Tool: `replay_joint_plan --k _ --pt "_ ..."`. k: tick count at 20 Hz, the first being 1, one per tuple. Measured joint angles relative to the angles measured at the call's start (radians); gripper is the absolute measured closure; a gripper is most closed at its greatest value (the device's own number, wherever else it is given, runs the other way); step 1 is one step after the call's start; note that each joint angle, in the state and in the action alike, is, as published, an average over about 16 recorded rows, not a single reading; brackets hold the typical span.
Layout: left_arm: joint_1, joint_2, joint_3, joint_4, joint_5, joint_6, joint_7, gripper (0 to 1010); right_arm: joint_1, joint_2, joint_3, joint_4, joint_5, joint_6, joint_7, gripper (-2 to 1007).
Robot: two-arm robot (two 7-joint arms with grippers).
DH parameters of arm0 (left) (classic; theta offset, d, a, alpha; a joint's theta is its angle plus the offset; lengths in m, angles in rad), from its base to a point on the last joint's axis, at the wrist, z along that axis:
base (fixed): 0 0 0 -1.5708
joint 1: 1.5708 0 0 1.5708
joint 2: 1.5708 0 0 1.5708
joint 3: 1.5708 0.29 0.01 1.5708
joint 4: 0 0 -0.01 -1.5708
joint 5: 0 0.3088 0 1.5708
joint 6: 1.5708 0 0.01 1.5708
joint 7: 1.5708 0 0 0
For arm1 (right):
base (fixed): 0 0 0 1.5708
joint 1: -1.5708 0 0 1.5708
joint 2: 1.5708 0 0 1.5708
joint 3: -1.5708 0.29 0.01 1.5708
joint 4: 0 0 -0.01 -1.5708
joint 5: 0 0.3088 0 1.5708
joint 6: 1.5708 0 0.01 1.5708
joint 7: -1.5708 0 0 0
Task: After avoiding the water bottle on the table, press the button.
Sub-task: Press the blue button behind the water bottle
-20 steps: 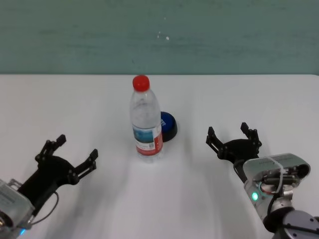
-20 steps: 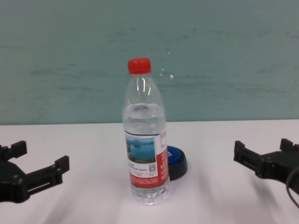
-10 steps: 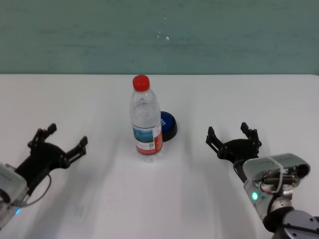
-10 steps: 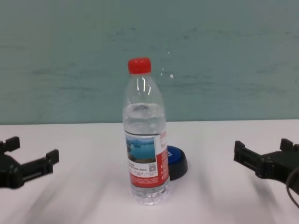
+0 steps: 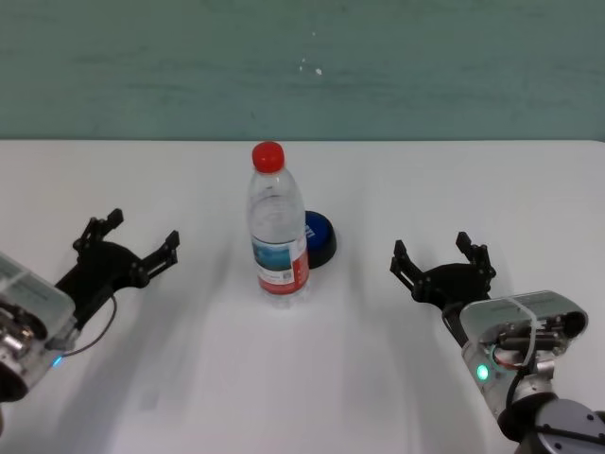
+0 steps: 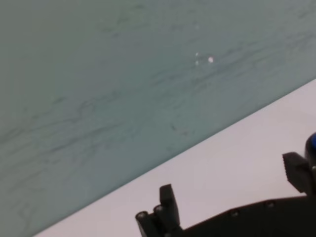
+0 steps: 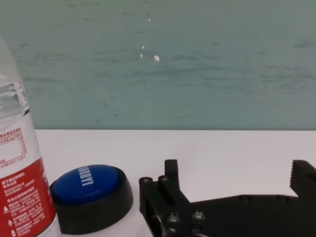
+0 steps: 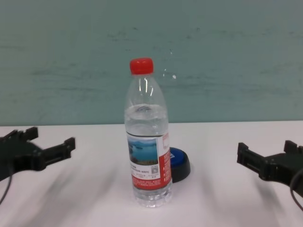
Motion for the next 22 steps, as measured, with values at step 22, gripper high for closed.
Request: replay_joint_plan --k 22 --pt "-0.205 -0.089 0.114 0.214 0.061 -0.017 0.016 10 0.000 0.000 0.000 0.000 0.000 0.000 0.000 1"
